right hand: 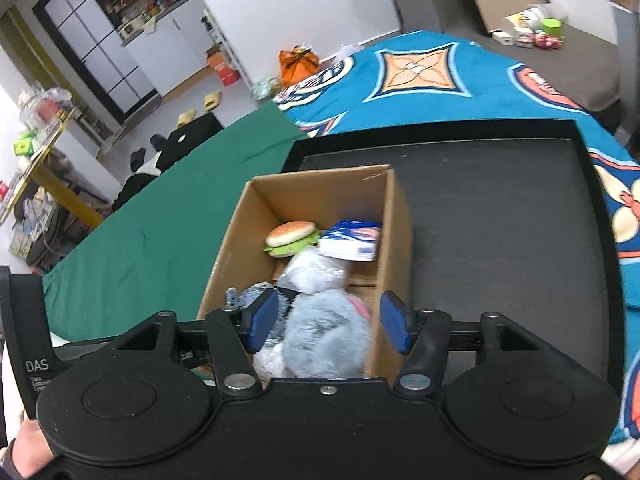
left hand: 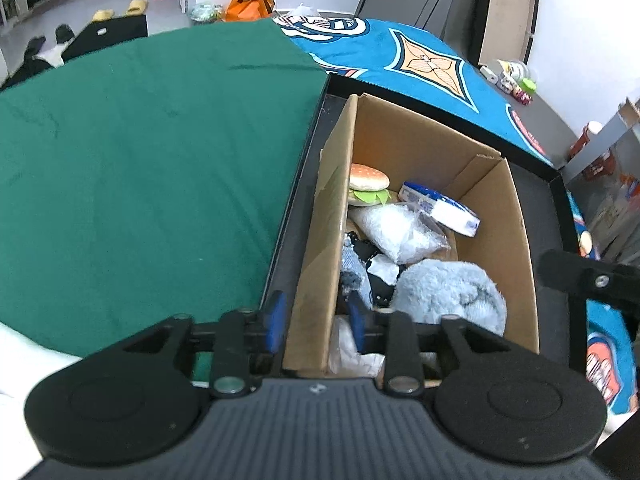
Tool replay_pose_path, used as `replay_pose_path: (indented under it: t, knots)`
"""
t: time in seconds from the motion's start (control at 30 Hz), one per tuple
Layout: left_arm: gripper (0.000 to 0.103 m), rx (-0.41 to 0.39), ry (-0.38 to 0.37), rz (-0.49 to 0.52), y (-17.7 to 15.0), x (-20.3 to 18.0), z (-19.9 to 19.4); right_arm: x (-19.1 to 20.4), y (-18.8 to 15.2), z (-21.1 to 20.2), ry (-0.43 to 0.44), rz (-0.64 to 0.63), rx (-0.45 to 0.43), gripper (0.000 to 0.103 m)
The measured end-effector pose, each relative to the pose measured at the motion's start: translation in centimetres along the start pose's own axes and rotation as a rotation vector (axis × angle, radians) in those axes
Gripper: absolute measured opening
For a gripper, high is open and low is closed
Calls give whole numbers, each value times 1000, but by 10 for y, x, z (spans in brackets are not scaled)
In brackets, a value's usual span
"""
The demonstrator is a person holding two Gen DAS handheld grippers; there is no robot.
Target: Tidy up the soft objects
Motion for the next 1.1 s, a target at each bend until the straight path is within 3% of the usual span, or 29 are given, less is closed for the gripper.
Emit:
replay_pose_path:
  t: [0.37, 0.43, 0.5, 0.57, 0.73, 1.1]
  knots:
    - [69, -2, 86, 47, -12, -32, -29, -45, -16, -33, -6, 87, -68, 91]
    - [72, -12, 103, 60, -13, -40, -37, -52, -18, -39, -7, 101, -81, 103]
    - [78, -21, 109, 60, -14, -47, -44, -57, -21, -47, -18, 105, -101, 103]
    - [90, -28, 99, 67, -15, -54, -51, -62, -25, -54, -27, 108, -116, 103]
    - [102, -58, 96, 107, -20, -75, -70, -68, -33, -68, -34, 110, -135, 103]
    - [103, -115, 80, 151, -41, -103, -113, -76, -47, -101, -50, 110, -169, 103]
Point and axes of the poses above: each gripper's, at about its wrist camera, not at the fingertips, and z roughly the way its jaws point, x to its left, y to its top, the point moved 2 cm from there along z, roughly the way its jaws point, and after that the axes turned 12 degrees about x, right-handed, at the moved point
